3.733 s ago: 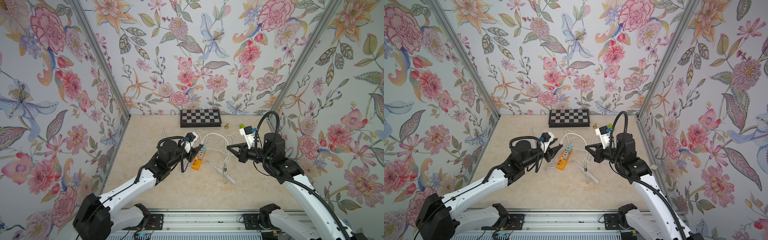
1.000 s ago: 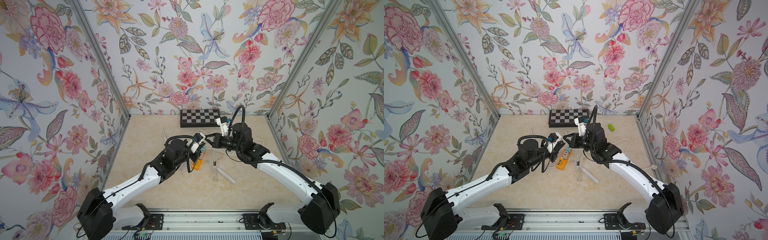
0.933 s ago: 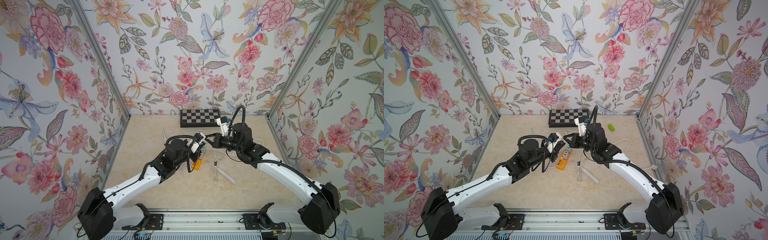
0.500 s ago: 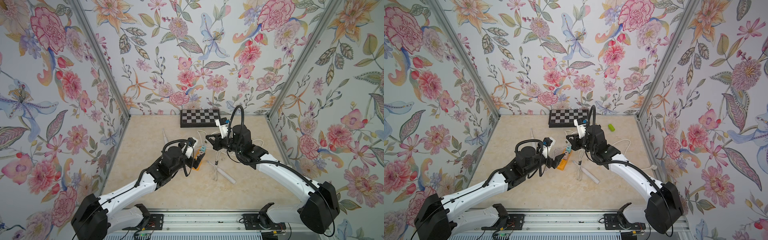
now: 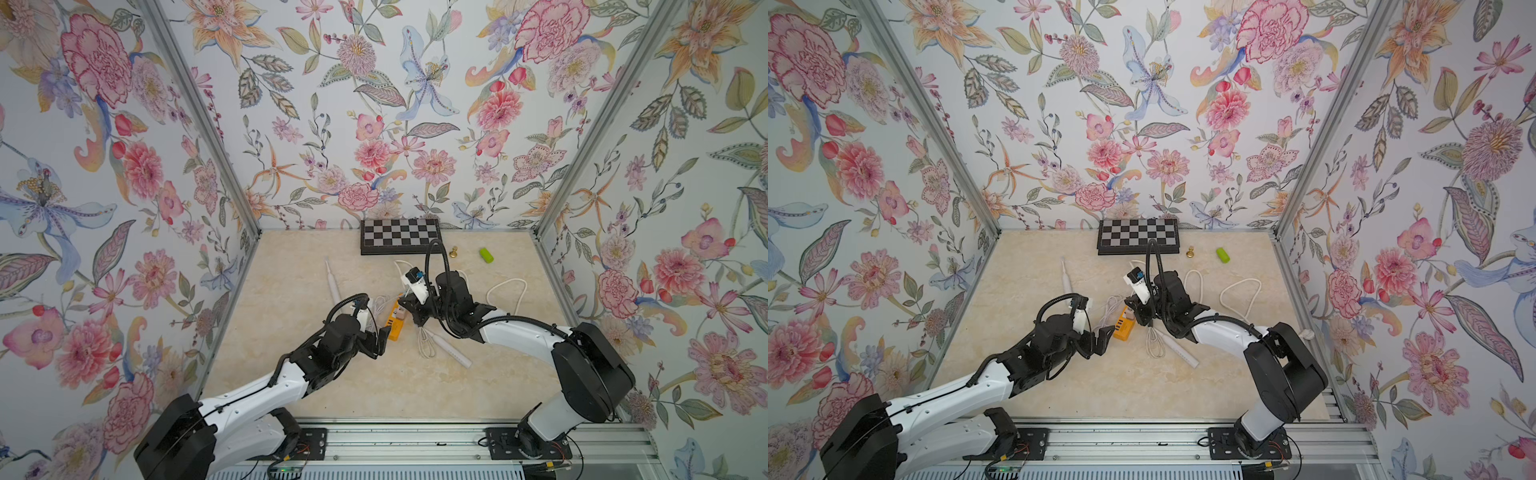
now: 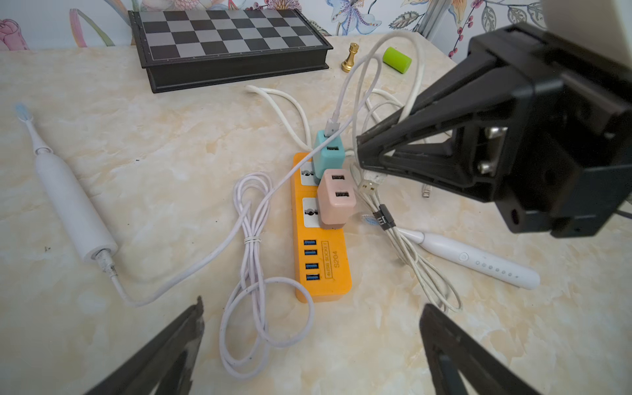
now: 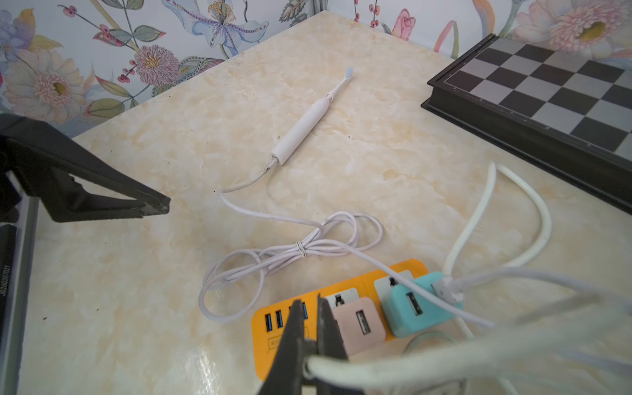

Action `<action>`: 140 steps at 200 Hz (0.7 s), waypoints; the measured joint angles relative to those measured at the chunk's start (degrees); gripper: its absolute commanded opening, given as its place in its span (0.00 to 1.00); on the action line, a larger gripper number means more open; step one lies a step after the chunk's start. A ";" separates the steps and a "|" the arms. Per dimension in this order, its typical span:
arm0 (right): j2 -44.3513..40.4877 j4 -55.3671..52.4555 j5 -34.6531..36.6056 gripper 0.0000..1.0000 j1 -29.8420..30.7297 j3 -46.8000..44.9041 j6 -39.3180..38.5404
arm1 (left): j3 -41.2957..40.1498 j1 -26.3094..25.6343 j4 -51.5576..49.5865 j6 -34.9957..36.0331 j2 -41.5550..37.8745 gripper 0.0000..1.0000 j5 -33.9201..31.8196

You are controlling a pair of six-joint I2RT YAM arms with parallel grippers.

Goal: Charge the electric toothbrush
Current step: Insert the charging cable into the plug.

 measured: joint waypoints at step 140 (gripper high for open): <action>4.66 0.22 -5.09 0.00 -3.61 2.73 -9.31 | 0.00 0.00 0.02 -1.64 1.49 0.99 -1.22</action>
